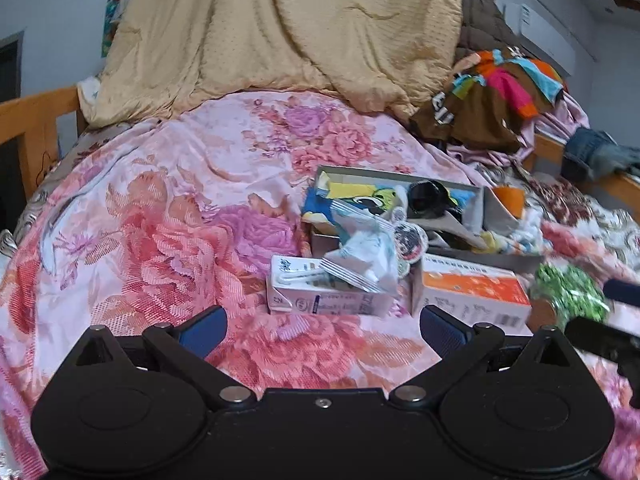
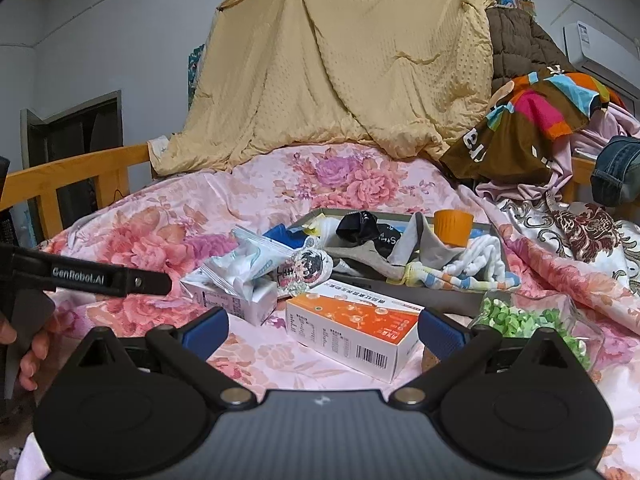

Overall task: Organize soft objects
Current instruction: 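Grasp the white printed pouch with the left tool while the right tool grasps the cartoon keychain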

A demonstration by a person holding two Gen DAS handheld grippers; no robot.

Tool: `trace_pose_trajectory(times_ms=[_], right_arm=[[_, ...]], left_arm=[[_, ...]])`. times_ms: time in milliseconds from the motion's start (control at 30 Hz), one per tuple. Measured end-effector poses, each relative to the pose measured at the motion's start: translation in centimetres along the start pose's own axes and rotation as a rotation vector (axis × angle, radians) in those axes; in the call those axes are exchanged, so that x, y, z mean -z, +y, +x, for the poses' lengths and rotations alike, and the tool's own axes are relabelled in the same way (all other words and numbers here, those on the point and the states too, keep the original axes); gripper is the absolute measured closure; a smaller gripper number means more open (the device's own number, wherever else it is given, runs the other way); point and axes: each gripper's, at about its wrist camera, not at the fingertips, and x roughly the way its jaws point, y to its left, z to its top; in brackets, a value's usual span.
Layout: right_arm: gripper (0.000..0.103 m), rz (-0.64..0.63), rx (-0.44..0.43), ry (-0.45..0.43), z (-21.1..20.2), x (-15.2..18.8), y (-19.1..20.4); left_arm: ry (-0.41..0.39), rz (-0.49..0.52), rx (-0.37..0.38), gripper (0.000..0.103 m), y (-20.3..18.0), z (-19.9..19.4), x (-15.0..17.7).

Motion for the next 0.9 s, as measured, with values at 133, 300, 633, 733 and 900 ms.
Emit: trace_pose_trajectory(times_ms=[133,300,633,733,900], right_arm=[[0.0,-0.02,0.008,0.02,1.2,0.4,0.2],[0.0,-0.043,0.011,0.039,2.4,0.7,0.3],[0.0,-0.081,-0.045,0.027,6.8,-1.6,-1.1],[0.001,-0.036,-0.096,0.034,8.3,-2.6,-2.3],[0.005,0.055,-0.168,0.084,10.5,-3.4,-4.1]], left_arm=[[-0.016,-0.037,0.02,0.001,0.5,1.3,-0.3],[-0.037,-0.063,0.055,0.001,0.7,3.4,-0.9],[-0.069,-0.063,0.142,0.001,0.6,7.6,-1.9],[-0.081,-0.066,0.187,0.001,1.0,8.6,-2.2],[-0.068,-0.123,0.26,0.002,2.0,10.2,-2.3]])
